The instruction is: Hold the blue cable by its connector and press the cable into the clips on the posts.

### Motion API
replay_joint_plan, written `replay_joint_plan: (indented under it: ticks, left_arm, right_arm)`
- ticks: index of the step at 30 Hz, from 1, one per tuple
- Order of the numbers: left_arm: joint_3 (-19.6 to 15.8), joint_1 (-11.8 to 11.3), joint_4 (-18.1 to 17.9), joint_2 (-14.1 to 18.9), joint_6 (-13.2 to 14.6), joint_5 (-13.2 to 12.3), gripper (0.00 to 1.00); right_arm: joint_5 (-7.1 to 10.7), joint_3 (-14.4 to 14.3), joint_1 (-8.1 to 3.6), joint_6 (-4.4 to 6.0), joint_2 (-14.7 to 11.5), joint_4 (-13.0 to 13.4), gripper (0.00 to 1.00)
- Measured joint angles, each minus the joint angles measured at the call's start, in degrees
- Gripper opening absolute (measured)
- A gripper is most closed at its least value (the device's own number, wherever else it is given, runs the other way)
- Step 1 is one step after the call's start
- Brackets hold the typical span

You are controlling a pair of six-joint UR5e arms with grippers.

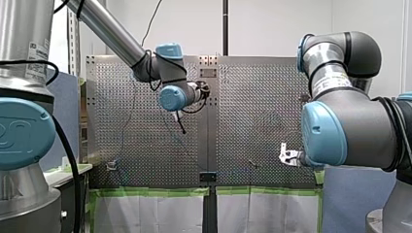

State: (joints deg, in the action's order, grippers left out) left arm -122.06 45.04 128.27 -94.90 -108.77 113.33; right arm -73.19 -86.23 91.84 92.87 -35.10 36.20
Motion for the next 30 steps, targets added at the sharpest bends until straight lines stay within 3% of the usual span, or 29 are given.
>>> replay_joint_plan:
  ticks: [5, 12, 19, 30]
  left_arm:
    - [-2.6, -0.3, -0.4, 1.9, 0.1, 0.0, 0.99]
    - [-6.8, -0.9, 0.1, 2.3, 0.6, 0.1, 0.99]
    - [-10.3, -1.6, 1.9, 2.3, 1.7, 0.4, 0.99]
    - [-12.7, -2.0, 2.5, 2.3, 3.8, 1.0, 0.99]
  right_arm:
    - [-0.51, -2.9, 0.1, 0.14, -3.0, 1.2, 0.0]
    - [0.42, -5.4, 0.76, 0.19, -6.8, 1.5, 0.0]
    - [0.92, -5.6, 0.88, 1.66, -10.0, 2.5, 0.0]
    - [1.02, -5.6, 1.18, 1.46, -10.6, 2.9, 0.0]
